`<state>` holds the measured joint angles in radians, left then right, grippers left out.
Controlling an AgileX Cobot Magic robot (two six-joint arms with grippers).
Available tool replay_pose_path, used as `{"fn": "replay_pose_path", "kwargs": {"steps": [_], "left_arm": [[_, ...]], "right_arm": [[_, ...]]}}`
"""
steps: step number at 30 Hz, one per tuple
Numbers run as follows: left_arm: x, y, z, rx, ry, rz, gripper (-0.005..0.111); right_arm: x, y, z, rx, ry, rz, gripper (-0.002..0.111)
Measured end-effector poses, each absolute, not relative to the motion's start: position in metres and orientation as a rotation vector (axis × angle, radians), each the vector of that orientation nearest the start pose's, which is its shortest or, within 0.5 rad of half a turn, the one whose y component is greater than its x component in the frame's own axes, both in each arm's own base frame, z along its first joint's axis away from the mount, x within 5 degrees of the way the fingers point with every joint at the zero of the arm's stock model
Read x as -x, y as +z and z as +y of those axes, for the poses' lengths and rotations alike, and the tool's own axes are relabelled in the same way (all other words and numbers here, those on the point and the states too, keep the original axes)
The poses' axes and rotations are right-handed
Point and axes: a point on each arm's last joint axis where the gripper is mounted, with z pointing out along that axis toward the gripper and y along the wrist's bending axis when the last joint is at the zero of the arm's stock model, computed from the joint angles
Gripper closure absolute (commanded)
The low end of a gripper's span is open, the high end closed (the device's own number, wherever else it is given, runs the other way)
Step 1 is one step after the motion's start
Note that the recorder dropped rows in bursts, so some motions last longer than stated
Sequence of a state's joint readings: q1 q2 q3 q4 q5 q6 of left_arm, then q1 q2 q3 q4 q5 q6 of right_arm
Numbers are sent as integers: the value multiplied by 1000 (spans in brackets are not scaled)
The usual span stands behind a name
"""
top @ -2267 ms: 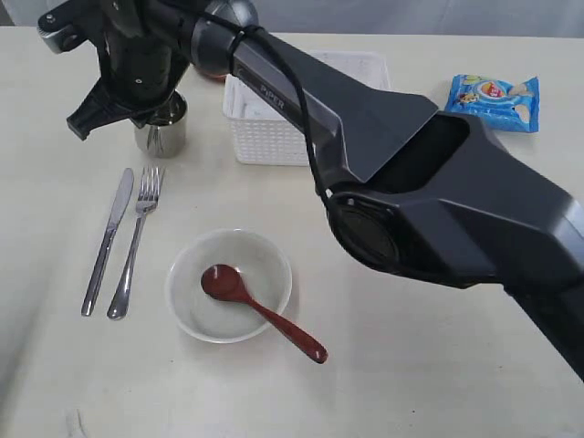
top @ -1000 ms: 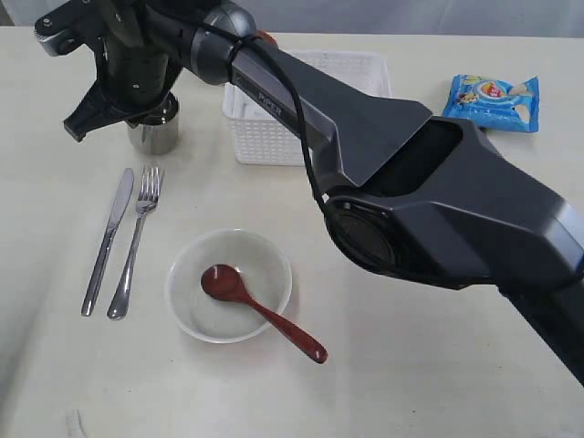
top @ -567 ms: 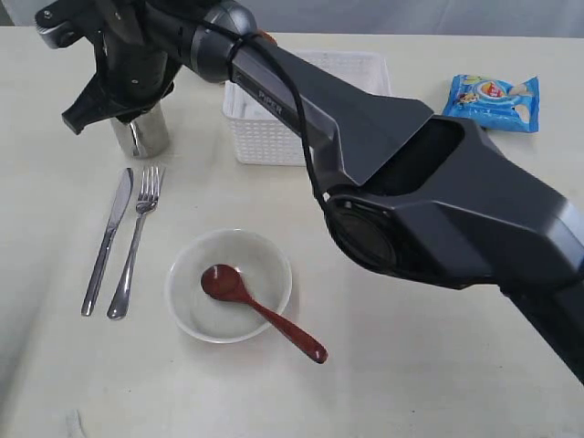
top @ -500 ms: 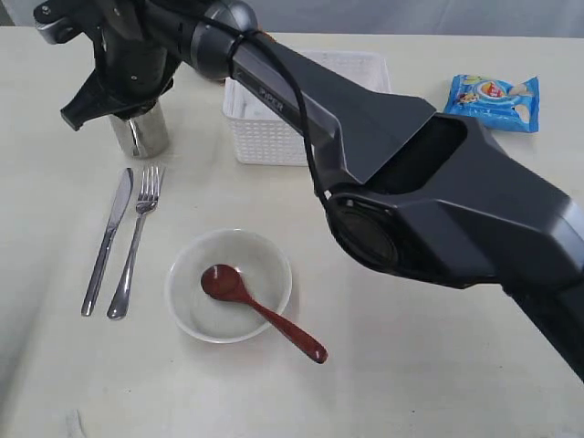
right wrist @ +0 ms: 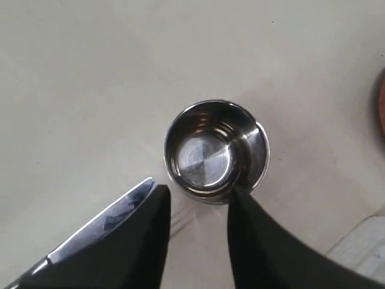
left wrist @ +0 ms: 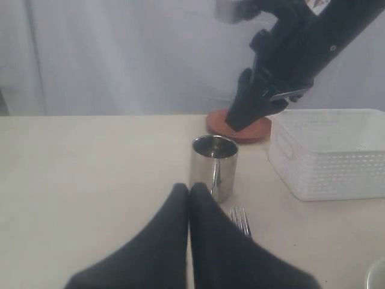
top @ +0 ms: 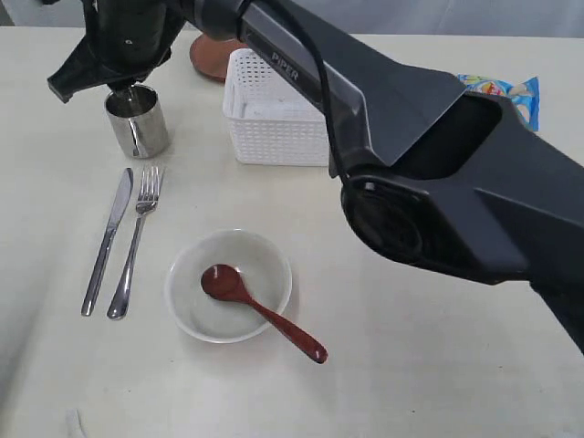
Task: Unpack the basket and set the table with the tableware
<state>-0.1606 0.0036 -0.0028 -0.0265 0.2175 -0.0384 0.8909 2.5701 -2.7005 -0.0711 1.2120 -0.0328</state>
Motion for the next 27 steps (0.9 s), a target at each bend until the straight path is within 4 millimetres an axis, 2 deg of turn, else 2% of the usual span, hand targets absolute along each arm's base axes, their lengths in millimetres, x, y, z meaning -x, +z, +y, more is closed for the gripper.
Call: {"fn": "replay_pose_path", "kwargs": {"steps": [2, 3, 6, 12, 17, 23, 27], "left_arm": [[-55, 194, -9, -86, -173, 1703, 107], [-55, 194, -9, -86, -173, 1703, 107], [-55, 194, -9, -86, -173, 1703, 107], [-55, 194, -9, -86, -173, 1703, 107], [-55, 194, -9, -86, -173, 1703, 107], [-55, 194, -9, -86, -173, 1703, 107], [-55, 194, -9, -86, -173, 1703, 107]], "right_arm": [[-348, 251, 421, 1148, 240, 2294, 106], [-347, 257, 420, 1144, 245, 2286, 109], [-344, 272, 417, 1130, 259, 2262, 109], [-330, 283, 424, 1155, 291, 2239, 109], [-315, 314, 422, 1174, 401, 2189, 109], [-310, 325, 421, 1178, 413, 2157, 109], [-307, 354, 419, 1157, 463, 2016, 109]]}}
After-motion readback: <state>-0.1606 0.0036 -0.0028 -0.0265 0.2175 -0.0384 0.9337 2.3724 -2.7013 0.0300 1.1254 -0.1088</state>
